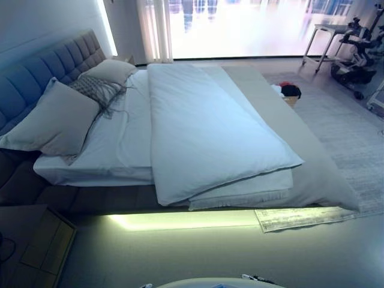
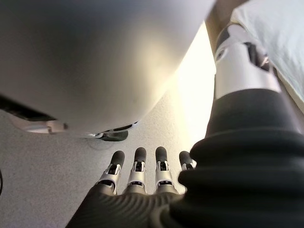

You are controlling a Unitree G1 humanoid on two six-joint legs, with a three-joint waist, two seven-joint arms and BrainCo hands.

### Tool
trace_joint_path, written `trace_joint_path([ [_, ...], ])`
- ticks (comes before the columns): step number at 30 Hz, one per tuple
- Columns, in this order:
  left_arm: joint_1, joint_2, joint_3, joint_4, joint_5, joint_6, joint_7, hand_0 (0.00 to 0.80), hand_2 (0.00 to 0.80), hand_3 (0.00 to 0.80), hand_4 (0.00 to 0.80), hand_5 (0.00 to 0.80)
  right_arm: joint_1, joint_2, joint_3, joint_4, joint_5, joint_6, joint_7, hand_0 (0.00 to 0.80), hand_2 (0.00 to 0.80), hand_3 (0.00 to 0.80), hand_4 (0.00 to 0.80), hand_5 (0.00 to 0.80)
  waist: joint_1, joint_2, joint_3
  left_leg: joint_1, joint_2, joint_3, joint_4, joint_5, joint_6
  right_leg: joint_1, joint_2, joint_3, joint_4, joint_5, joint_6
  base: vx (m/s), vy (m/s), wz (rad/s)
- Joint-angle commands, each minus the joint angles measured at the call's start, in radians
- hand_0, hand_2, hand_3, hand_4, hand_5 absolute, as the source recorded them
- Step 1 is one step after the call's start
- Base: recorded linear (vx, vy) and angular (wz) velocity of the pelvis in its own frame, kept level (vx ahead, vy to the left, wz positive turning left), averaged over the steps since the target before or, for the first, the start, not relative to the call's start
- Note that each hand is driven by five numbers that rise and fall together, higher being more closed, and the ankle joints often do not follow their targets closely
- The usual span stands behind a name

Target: Make the bed neatly

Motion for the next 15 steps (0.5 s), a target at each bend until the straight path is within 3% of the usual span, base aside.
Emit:
trace_joint_path([
  [1,-0.062,-0.027,0.002,0.065,0.009,-0.015,0.019,0.000,0.000,0.000,0.000,0.000,-0.067,0.038,0.007,0.055,0.008,-0.003,-0.025,0.000,0.000,0.000,0.000,0.000,0.026,-0.031,0.018,0.020,-0.039,-0.004,0.010,-0.079,0.028,0.023,-0.045,0.015,0.003,-0.036,0.060,0.012,-0.008,0.06],
  [10,-0.074,-0.020,0.002,0.070,-0.003,0.001,-0.023,0.000,0.000,0.000,0.000,0.000,-0.066,0.034,-0.019,0.057,0.023,-0.065,-0.100,0.000,0.000,0.000,0.000,0.000,0.026,-0.028,0.022,0.002,-0.042,-0.012,0.012,-0.073,0.029,0.009,-0.046,0.010,0.003,-0.028,0.062,-0.017,-0.008,0.01],
  [15,-0.086,-0.020,-0.004,0.071,0.018,0.008,-0.005,0.000,0.000,0.000,0.000,0.000,-0.065,0.037,-0.013,0.059,0.013,-0.018,-0.091,0.000,0.000,0.000,0.000,0.000,0.028,-0.026,0.025,0.002,-0.045,-0.018,0.006,-0.069,0.029,0.008,-0.048,0.003,0.003,-0.028,0.064,0.000,0.000,0.00],
])
